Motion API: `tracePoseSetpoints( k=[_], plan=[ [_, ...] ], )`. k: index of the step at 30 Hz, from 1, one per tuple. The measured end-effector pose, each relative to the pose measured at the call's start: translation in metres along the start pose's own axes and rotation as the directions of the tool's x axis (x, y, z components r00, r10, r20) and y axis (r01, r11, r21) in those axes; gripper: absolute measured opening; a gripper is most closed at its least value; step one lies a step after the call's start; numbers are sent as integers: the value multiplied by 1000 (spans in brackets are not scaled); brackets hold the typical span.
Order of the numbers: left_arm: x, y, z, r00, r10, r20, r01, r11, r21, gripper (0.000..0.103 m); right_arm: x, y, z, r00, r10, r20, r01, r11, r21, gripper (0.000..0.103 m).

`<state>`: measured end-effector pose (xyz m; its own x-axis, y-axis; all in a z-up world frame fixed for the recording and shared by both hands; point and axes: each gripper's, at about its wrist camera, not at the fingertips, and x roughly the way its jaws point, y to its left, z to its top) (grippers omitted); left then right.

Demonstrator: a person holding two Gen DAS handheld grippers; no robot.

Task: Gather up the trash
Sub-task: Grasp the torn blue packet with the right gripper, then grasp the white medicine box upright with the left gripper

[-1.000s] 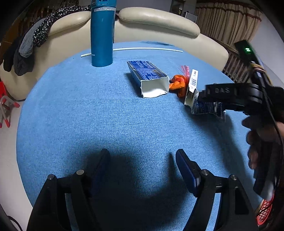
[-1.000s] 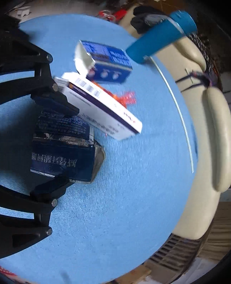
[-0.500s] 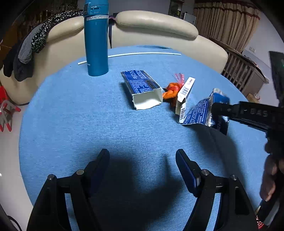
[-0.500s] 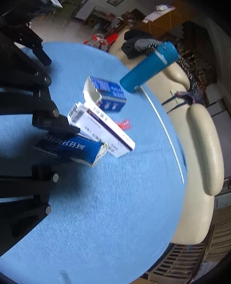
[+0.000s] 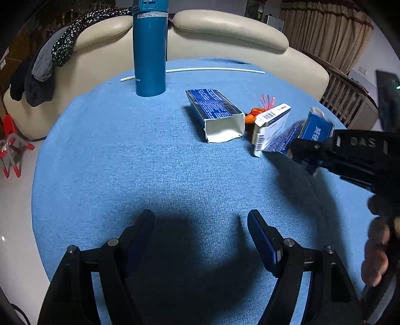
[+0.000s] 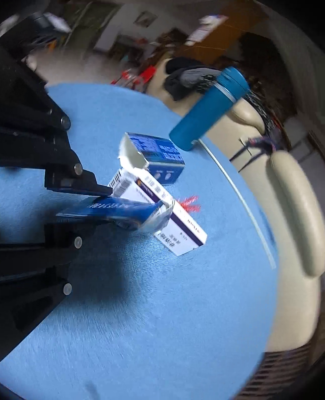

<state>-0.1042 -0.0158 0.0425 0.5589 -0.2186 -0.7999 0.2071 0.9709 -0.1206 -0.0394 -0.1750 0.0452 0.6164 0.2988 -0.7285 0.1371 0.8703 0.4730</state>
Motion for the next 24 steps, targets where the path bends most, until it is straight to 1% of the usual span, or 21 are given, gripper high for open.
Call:
tracePoseSetpoints(
  k=[2,3,4,5,6,8,9,14,17,20,22,24],
  plan=[
    [0,-1,0,1000,-1,1,1,1000,4,77,5,-5,3,1000,16,-4,-16,999,30,16],
    [0,-2,1,1000,-2,3,2,1000,9,77,5,-6,3,1000,28,-8,-28,999,35,12],
    [-1,-3,2,1000,-2,5,2,1000,14,77,5,-4,3,999,42,-9,-42,999,25,4],
    [-1,-5,3,1000,-3,8,3,1000,20,77,1,1,1,999,42,-2,-42,999,1,3],
    [-1,-8,5,1000,-4,11,3,1000,30,77,-4,7,0,1000,21,12,-20,999,-35,3],
    [-2,-14,11,1000,-9,24,8,999,46,77,-11,9,-1,1000,19,21,-18,999,-50,3],
    [-3,-17,15,999,-15,34,13,998,54,77,-15,8,-2,999,5,33,-3,998,-57,3],
    [-1,-46,45,995,-74,71,65,990,123,77,-51,-18,-19,997,-59,59,63,996,-68,3],
    [9,-67,69,993,-88,81,72,980,184,77,-75,-42,-36,994,-80,76,82,996,-28,3],
    [25,-91,91,994,-73,80,49,964,261,79,-96,-65,-54,992,-89,90,87,996,33,3],
    [41,-103,100,998,-28,58,9,953,303,79,-104,-72,-59,991,-93,95,88,995,57,3],
    [59,-111,104,1000,16,13,-20,941,337,79,-111,-77,-64,990,-94,102,87,994,72,3]
  ],
)
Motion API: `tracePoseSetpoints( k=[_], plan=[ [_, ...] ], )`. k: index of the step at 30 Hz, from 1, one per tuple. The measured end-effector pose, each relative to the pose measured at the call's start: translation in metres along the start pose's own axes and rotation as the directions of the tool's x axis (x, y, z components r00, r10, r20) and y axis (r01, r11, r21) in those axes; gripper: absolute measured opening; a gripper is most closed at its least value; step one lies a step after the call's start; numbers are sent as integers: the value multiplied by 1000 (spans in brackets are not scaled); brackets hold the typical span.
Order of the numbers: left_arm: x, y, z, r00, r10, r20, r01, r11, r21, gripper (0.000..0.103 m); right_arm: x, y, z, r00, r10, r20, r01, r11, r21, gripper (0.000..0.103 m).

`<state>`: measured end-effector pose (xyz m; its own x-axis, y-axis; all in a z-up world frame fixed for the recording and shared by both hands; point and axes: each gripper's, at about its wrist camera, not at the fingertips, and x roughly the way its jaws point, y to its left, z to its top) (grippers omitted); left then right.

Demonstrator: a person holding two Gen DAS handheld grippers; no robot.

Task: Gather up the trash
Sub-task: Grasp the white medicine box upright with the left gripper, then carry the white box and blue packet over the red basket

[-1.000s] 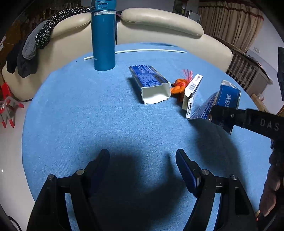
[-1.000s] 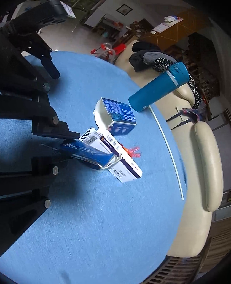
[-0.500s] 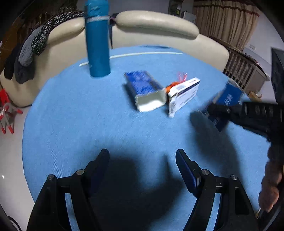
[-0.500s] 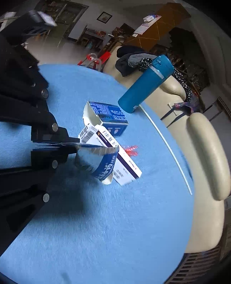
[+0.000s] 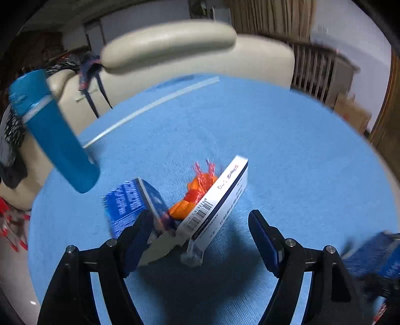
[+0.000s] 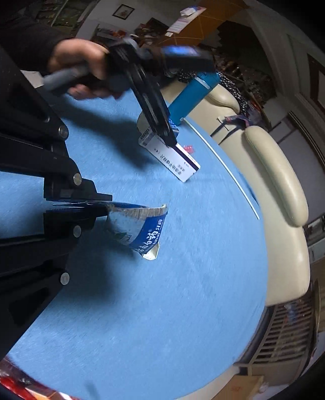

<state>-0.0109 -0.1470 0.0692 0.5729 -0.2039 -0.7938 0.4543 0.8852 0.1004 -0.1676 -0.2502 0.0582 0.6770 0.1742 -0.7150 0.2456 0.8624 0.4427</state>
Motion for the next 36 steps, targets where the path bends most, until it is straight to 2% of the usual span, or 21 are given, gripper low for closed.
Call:
tracePoseSetpoints(
  k=[1,2,3,4,5,6,7,10,12,16,20,28,36],
  plan=[
    [8,-1,-2,999,19,-37,-19,1000,6,76,-4,-3,-1,1000,2,6,-2,1000,7,3],
    [7,-2,-5,999,37,-37,-37,999,8,49,-6,-3,-2,1000,4,10,-4,1000,8,3],
    [-4,-5,-9,996,85,-6,-85,996,30,22,-9,-3,-2,1000,8,16,-9,1000,9,3],
    [-13,-5,-10,1000,17,-23,-16,1000,22,14,-12,-3,-3,1000,12,22,-12,1000,7,3],
    [-26,-2,-13,995,-94,-27,93,995,-31,14,-13,-1,-4,1000,13,26,-13,1000,5,3],
    [-39,-2,-16,994,-109,-3,109,993,-54,14,-14,0,-5,999,18,29,-18,1000,4,3],
    [-52,-4,-22,997,-80,23,81,996,-49,14,-14,0,-6,999,23,30,-23,1000,5,3],
    [-74,-4,-45,992,-119,39,122,989,-85,14,-18,6,-11,999,36,37,-36,999,-4,3],
    [-85,-5,-66,994,-100,48,104,991,-82,14,-22,11,-16,998,43,42,-43,999,-14,3],
    [-99,-4,-98,993,-113,30,116,984,-132,14,-31,16,-26,997,50,54,-49,999,-18,3],
    [-113,-2,-119,995,-87,41,93,983,-160,14,-42,18,-37,997,50,64,-48,999,-25,3],
    [-148,-6,-132,994,-60,95,75,984,-164,14,-64,29,-53,993,62,97,-58,997,-51,3],
    [-165,-16,-138,992,-36,118,54,987,-150,14,-86,35,-65,989,58,134,-50,997,-60,3]
  ],
)
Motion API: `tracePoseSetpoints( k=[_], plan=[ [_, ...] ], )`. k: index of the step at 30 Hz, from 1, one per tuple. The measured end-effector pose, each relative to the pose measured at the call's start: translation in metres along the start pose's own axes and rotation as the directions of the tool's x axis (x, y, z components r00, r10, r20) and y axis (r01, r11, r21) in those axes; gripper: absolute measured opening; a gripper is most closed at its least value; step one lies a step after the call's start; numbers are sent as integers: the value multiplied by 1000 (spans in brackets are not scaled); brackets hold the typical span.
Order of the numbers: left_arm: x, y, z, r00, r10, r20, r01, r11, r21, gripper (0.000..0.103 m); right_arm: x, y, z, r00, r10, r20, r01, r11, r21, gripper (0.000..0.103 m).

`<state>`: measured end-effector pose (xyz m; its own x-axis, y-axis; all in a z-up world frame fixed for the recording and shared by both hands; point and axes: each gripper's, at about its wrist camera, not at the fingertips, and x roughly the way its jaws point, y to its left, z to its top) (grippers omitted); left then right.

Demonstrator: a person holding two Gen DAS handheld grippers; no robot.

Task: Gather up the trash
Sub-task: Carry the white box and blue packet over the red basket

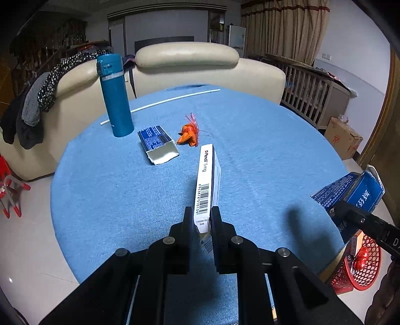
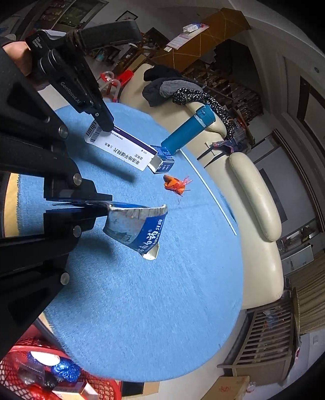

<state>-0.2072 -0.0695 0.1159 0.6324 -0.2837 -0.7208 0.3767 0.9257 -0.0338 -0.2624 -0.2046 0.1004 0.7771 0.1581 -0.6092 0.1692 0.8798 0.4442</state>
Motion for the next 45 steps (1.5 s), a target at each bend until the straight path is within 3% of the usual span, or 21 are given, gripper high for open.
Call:
tracePoseSetpoints(
  k=[28,45],
  plan=[
    [-38,18,-4,996,17,83,-12,998,-58,14,-23,48,-2,998,39,55,-33,993,-116,3],
    [-24,-23,-4,1000,-16,25,15,999,38,14,-37,8,-4,996,37,85,-34,999,-36,3]
  ],
)
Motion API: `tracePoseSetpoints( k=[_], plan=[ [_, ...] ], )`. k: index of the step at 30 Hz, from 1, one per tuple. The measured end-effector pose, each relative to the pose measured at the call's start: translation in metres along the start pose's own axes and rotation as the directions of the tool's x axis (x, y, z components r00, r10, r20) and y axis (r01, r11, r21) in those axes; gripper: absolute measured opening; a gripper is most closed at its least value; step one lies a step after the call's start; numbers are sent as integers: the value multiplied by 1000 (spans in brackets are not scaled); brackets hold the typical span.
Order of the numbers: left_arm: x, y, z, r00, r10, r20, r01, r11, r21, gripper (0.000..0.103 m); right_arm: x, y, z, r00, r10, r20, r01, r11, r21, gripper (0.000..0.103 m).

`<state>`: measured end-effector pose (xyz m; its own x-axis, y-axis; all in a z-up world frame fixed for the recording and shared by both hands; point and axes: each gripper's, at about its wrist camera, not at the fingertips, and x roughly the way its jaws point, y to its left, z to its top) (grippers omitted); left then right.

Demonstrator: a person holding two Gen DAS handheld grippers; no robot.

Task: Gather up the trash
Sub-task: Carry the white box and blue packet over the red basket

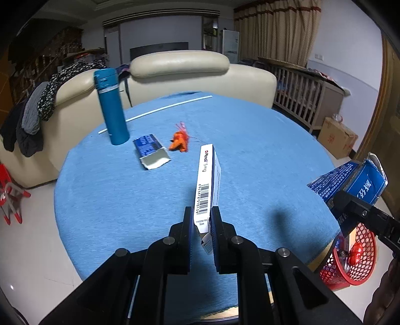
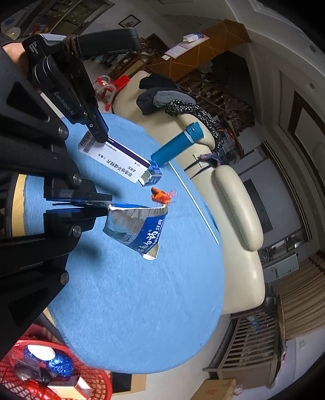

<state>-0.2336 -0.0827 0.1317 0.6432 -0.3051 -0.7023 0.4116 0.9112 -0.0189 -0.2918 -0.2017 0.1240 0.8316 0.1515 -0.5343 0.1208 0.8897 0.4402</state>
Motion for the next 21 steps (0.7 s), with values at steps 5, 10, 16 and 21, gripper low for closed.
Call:
tracePoseSetpoints(
  k=[5,10,16,21],
  plan=[
    [4,-23,3,1000,-12,-13,12,999,49,14,-8,-24,-3,1000,-17,13,16,999,50,4],
    [10,-53,5,999,-31,-30,34,993,114,14,-21,-53,-6,998,-47,32,43,993,107,4],
    [13,-93,8,997,-65,-45,72,979,189,14,-43,-95,-12,994,-95,53,84,980,181,4],
    [12,-128,10,991,-121,-54,131,961,244,14,-67,-125,-16,986,-149,74,129,966,223,4]
  ],
)
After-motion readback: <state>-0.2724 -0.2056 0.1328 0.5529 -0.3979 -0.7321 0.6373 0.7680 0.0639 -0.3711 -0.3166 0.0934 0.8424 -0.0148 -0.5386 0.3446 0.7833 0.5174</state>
